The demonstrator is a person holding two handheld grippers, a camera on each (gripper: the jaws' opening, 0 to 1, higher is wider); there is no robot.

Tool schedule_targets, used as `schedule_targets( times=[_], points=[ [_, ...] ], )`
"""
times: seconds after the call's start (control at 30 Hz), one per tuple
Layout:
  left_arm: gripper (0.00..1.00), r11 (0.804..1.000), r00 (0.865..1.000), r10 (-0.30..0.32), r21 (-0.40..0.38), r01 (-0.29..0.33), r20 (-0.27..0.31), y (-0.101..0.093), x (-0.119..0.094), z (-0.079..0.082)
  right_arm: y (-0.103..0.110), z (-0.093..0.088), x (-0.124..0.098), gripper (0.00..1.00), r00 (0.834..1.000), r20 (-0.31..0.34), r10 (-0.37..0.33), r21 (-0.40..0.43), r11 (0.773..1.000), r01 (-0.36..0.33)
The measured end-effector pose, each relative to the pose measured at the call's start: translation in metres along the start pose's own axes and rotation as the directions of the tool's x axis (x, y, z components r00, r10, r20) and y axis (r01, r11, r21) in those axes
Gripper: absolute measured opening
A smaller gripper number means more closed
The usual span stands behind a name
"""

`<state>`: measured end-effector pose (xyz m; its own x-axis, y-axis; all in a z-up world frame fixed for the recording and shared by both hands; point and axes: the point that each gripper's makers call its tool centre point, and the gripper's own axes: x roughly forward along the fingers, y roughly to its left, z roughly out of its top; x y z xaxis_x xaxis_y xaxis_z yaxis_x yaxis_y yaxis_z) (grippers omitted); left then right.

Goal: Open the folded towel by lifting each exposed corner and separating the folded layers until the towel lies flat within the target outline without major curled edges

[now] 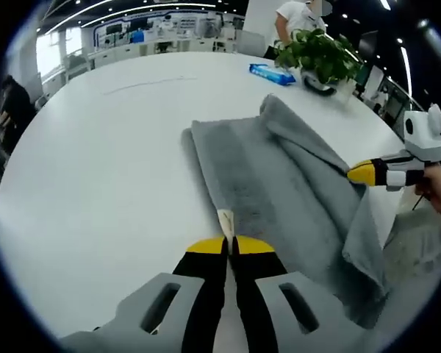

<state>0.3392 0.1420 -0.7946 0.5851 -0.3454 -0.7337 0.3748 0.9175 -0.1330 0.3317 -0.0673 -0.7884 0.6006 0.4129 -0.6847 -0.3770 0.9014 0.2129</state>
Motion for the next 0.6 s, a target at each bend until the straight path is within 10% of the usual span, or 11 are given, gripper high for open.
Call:
schedule_targets(
  times=[0.6],
  points=[
    [0.03,0.989,0.994,0.108,0.098,-0.111,0.036,0.023,-0.001,0.002,-0.021,-0.012,0.003,0.0,0.994,-0.049,-0.096,-0.114,0.989,0.09]
  ],
)
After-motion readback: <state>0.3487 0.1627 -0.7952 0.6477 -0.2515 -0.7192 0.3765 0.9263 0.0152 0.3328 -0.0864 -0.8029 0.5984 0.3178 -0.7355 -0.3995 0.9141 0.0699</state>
